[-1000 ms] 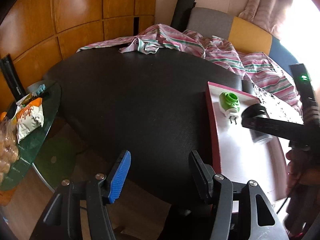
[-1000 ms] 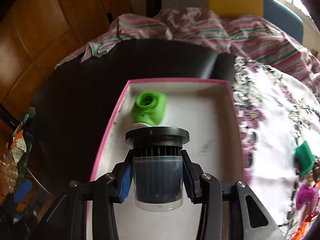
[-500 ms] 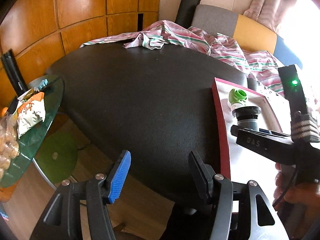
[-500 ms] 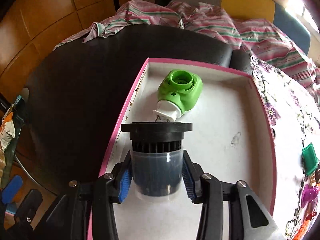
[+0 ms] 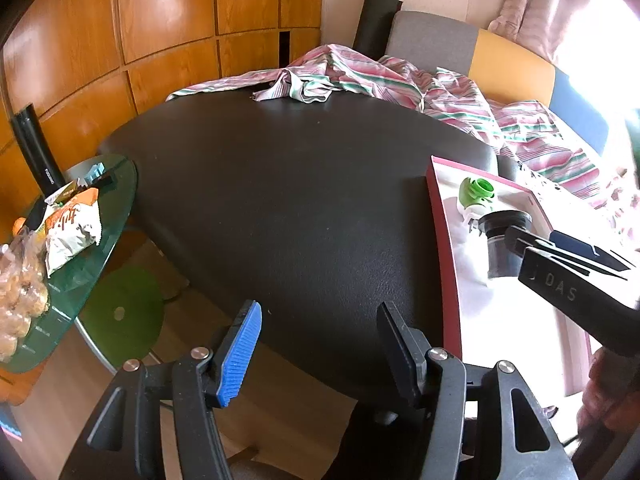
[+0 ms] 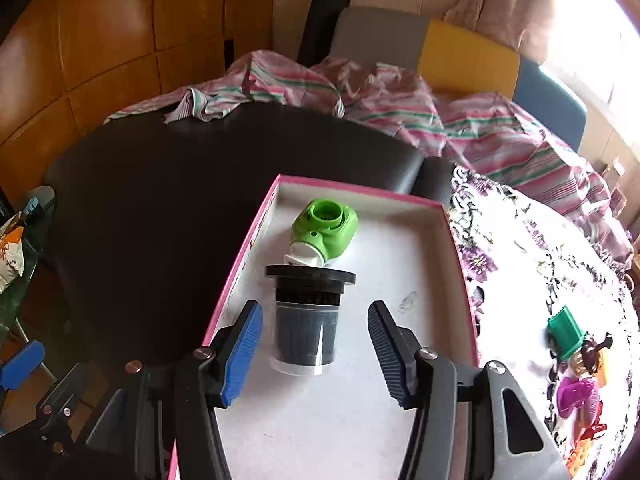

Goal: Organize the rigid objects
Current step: 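Carry the black-lidded cup into the tray beside the green device and open the right gripper, then withdraw the right gripper from the tray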

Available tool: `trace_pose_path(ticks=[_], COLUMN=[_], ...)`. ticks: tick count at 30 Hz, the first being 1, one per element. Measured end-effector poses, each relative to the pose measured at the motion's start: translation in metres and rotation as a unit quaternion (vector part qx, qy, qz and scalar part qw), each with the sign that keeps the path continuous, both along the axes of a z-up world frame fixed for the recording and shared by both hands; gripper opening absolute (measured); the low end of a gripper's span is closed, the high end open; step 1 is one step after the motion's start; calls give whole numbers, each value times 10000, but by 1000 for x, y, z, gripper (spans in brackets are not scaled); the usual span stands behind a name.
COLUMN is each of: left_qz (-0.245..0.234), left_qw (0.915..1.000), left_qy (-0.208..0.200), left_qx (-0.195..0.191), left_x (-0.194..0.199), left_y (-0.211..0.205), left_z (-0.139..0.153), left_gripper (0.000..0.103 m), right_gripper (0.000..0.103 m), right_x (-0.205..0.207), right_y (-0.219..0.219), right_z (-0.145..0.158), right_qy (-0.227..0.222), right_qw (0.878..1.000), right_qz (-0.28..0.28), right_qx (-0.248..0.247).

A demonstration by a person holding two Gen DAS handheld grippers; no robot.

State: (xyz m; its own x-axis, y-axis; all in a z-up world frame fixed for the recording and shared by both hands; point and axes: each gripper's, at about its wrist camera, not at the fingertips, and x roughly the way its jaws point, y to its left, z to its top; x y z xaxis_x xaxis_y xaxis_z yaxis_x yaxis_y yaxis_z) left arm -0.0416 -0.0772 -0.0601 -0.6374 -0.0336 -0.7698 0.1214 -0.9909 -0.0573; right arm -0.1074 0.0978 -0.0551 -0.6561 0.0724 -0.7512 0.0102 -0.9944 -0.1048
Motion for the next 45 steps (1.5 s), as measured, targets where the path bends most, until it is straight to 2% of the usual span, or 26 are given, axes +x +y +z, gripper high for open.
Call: trace_pose_path(ticks=[15,20,31,45], left_qz=[75,188,308,243], left_qw=[9998,9996,9991,9987], left_qy=[133,163,192,292], left_qx=[-138,-149,-237,-349], left_x=[4,2,1,3], left_y=[-1,-3,-4,7], left_z=[12,16,23,32], left_gripper=[61,61,61,61], right_gripper=[56,56,56,56], right_x=[27,32,39,45], right_y=[-11,-14,-16,-4], right_z=[30,41,62,72], right_qy=[709,882,1142,1281], right_qw=[9968,9952,9925,9912], right_qz=[115,227,333,259], right_qx=[364,350,295,217])
